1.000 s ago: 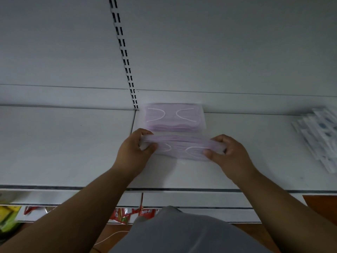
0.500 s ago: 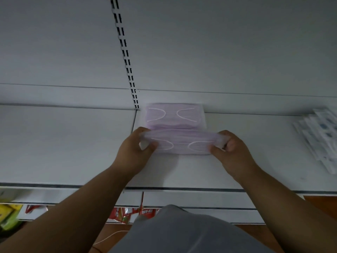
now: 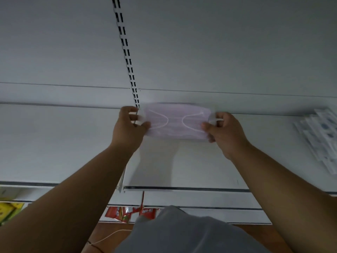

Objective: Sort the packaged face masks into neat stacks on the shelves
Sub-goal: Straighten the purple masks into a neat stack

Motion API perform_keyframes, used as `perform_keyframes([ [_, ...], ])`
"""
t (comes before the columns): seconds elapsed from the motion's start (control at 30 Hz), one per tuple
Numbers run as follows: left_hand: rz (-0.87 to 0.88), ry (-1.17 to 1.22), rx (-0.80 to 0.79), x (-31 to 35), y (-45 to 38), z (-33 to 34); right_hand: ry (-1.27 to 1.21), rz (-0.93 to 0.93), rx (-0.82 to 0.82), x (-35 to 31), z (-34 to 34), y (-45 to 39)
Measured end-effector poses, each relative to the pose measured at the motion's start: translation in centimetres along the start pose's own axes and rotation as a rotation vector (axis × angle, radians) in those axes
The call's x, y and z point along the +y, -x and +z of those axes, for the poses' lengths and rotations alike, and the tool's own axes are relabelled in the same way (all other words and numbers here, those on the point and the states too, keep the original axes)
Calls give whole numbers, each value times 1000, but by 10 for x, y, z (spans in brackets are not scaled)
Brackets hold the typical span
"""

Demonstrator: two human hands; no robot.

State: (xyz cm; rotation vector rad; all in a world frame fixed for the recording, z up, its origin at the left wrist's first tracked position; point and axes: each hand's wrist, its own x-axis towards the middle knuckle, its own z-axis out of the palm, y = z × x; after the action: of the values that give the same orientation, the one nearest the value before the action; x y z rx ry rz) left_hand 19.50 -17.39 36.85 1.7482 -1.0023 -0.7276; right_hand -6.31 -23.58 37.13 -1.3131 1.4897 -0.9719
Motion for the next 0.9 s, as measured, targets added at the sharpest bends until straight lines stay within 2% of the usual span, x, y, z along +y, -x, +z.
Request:
perform_keyframes([
  [0.07,73,-164,31,9,-10,2,81,-19,51,-7,6,-14],
  [0.17,164,-365,-7,15,-27,5,302,-88,106,-13,12,-32],
  [0.3,198,-452,-71,14,-41,10,551,-180,98,-14,21,-42],
  [0.43,246,-568,-164,5,-42,9,688,-245,71,-8,26,-45],
  [0.57,495,-803,-115,3,-38,5,866,-391,53,0,24,-38],
  [0.63,643,-881,-169,5,-39,6,994,-542,88,4,21,-32],
  [0.73,692,-961,-276,8,-44,10,1084,-781,-41,5,20,-32],
  [0.8,692,-987,-316,9,-45,15,1085,-768,-136,3,23,-35],
  [0.9,729,-991,-316,11,-46,23,1064,-708,-132,0,25,-41],
])
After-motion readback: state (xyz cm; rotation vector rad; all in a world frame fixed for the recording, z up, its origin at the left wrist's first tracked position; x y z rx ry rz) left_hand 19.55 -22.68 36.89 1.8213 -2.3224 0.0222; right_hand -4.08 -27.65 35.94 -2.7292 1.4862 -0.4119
